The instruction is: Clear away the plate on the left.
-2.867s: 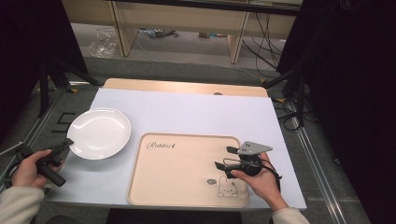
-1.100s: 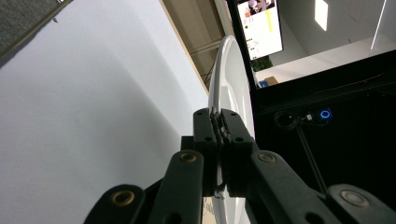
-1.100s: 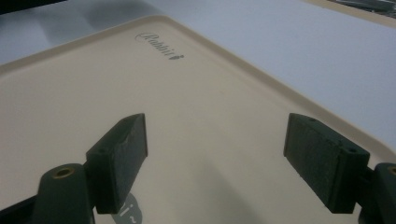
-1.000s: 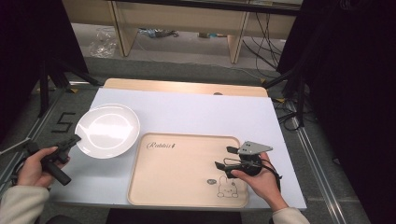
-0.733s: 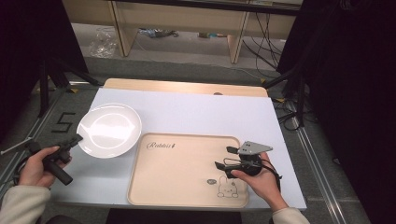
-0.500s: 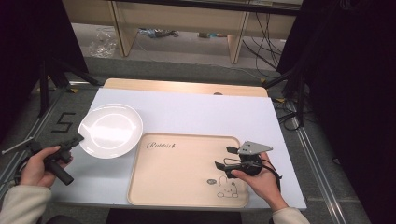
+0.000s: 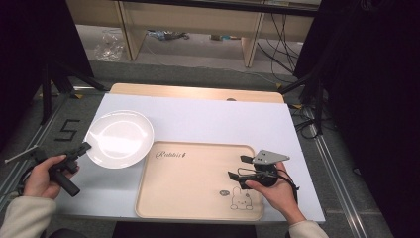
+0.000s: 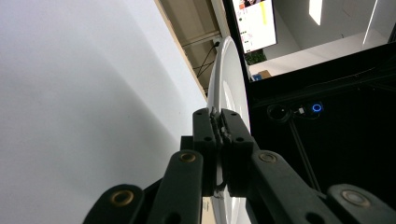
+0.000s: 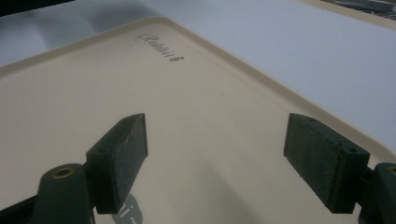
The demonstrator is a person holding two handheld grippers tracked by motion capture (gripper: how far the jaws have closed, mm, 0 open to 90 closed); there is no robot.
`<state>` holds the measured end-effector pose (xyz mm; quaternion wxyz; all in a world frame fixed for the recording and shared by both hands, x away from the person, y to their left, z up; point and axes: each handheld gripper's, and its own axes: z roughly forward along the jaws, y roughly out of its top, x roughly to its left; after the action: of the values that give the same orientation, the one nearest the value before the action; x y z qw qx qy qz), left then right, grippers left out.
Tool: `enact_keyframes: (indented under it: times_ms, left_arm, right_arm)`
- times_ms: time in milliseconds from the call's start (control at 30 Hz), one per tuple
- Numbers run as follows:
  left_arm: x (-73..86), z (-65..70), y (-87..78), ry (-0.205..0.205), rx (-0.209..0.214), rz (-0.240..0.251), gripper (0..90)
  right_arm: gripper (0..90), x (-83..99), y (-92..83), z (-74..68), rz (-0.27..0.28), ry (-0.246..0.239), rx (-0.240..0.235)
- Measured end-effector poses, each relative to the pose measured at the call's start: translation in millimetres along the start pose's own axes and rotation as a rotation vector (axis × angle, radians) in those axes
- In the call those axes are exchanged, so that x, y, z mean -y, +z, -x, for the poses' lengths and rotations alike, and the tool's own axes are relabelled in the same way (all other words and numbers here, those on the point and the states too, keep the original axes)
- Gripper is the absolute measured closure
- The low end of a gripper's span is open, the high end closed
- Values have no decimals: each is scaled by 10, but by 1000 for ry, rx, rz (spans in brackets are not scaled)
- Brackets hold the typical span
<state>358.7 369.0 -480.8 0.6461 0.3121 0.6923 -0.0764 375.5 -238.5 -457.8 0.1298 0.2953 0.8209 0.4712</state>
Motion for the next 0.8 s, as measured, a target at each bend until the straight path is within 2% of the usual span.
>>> enact_keyframes:
  times_ms: [367,467,567,600,633,733,800]
  left_arm:
    - [32,36,33,6,12,-11,854]
    - [48,49,41,14,14,-22,854]
    - [60,62,58,15,19,-28,854]
    - [66,64,63,14,21,-30,854]
    - [74,71,68,15,21,-27,854]
    - [83,88,82,31,22,-37,854]
    - [103,95,100,23,25,-40,854]
  right_arm:
    - [226,0,-2,-7,6,4,12]
    - [226,-2,-3,-3,1,1,3]
    - [226,-5,1,-1,9,-8,3]
    - [226,-6,3,10,10,-25,4]
    - [226,-1,1,-1,3,3,2]
    - [226,-6,4,-5,9,4,-1]
    - [226,-7,12,8,9,2,-16]
